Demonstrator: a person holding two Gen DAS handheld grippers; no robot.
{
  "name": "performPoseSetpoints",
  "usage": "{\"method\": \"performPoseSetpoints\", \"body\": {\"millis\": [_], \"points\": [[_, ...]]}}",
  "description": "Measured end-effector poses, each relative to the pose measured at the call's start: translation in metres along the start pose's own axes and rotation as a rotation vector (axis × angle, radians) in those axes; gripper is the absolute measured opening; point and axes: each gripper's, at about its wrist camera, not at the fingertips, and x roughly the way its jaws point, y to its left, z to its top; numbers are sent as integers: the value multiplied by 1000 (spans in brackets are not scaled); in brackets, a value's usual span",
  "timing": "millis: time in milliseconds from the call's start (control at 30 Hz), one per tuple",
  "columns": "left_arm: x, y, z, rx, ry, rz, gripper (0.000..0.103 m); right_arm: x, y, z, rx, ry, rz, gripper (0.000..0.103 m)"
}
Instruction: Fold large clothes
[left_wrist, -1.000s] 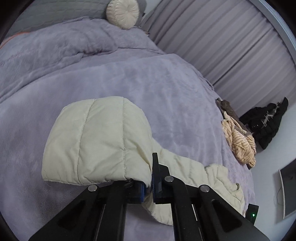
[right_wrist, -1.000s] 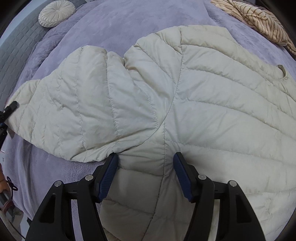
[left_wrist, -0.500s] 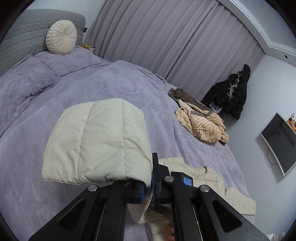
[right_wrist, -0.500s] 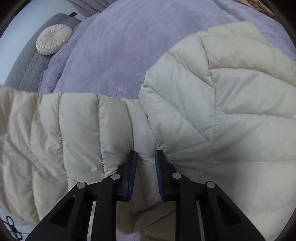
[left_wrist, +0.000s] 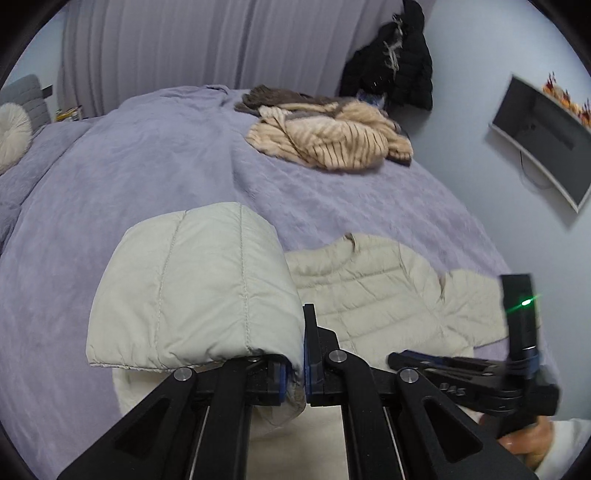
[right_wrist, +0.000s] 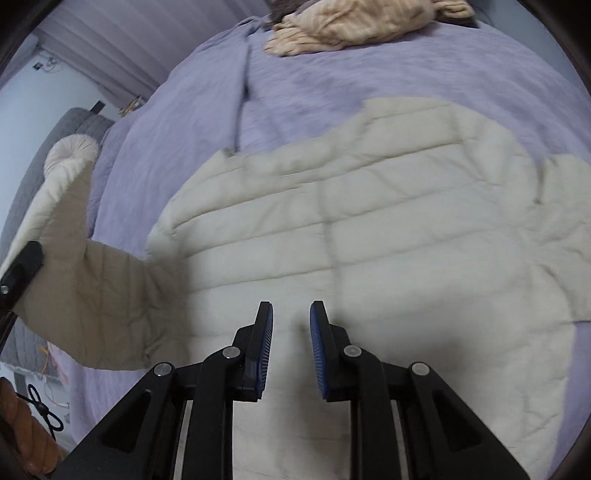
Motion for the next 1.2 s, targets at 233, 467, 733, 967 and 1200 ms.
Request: {"method": "performPoseSetpoints", "body": {"millis": [233,467,733,967,1200], "points": [[93,-71,-49,167,209,104,7,-33,-105,-25,121,23,-69,23],[96,-86,-71,222,191,171,102,-32,-133,-38,157,25,-44,57],[68,-81,-68,239,149,171,102,-42,-135,-38,144,18,-35,66],[-19,-11,-64,-11,19,190,102,-59,-89,-24,-22,-24,-79,73],[-12,108,-68,-257,53,503,102,-30,44,-20,-461,-52,-134,80]]}}
